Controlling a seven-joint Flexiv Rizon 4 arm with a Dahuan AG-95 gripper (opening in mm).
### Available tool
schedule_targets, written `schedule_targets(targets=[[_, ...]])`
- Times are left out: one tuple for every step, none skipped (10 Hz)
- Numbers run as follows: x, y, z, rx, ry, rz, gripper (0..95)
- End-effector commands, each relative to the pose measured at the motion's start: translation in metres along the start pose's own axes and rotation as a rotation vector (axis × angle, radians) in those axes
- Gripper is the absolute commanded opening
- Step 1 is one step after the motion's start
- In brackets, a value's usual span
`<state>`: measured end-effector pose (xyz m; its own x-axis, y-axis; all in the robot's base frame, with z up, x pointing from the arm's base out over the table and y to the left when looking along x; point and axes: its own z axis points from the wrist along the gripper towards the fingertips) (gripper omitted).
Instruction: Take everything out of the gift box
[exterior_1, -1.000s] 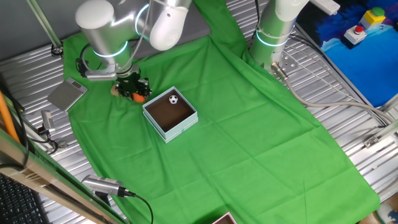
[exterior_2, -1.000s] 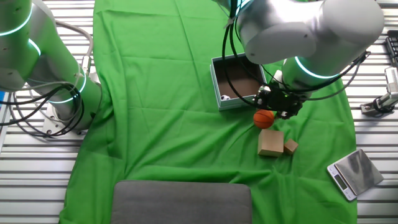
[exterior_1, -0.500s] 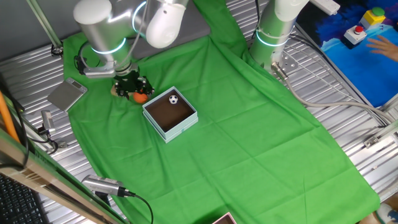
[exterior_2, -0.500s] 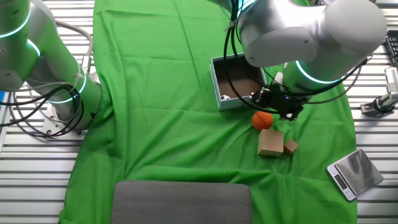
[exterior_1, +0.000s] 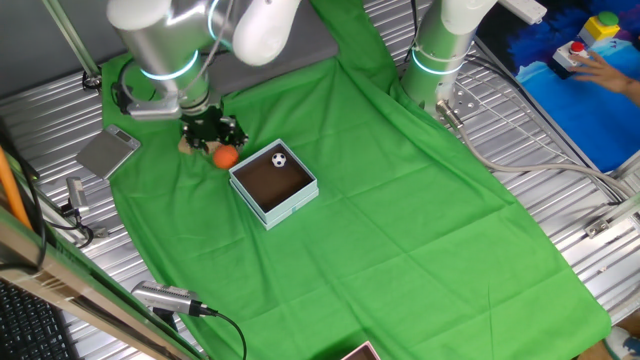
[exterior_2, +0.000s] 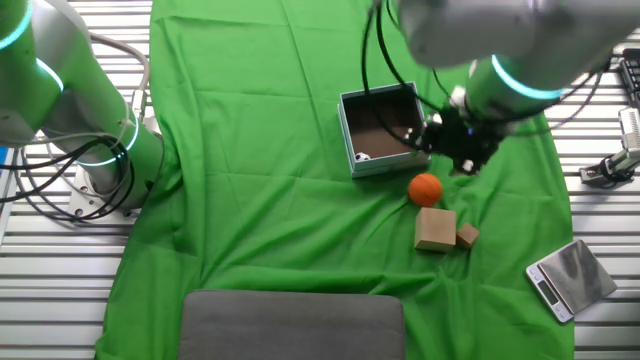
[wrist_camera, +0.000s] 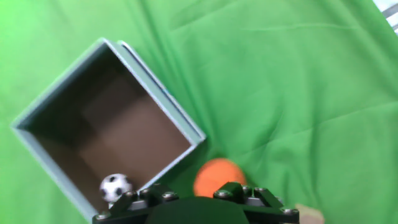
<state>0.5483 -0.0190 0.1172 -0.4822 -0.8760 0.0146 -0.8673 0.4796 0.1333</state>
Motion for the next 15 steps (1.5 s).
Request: schedule_targets(targets=[[-0.014,0.013,-0.016,-0.021,0.013,0.035,57.0],[-0.017,0.020,-0.021,-0.024,0.023,0.049,57.0],[-0.018,0.026,-0.024,-0.025,0.025,0.055,57.0],[-0.018,0.036,-0.029,-0.017,0.037,0.068,57.0],[-0.017,0.043,-0.033,-0.016,0.038,0.082,57.0],[-0.014,0.052,-0.034,-0.012,0.046,0.101,38.0],[-0.010,0.062,-0.031,-0.012,0.042,0.107,38.0],[-0.007,0.070,-0.027,-0.011,0.037,0.107,38.0],[-0.006,0.077,-0.020,-0.011,0.035,0.113,38.0],[-0.008,0.082,-0.014,-0.010,0.035,0.113,38.0],[-0.012,0.086,-0.007,-0.008,0.035,0.115,38.0],[-0.014,0.088,-0.003,-0.006,0.036,0.115,19.0],[-0.018,0.091,0.004,-0.004,0.038,0.118,19.0],[-0.020,0.093,0.008,-0.002,0.038,0.118,19.0],[-0.022,0.094,0.011,-0.001,0.039,0.119,19.0]])
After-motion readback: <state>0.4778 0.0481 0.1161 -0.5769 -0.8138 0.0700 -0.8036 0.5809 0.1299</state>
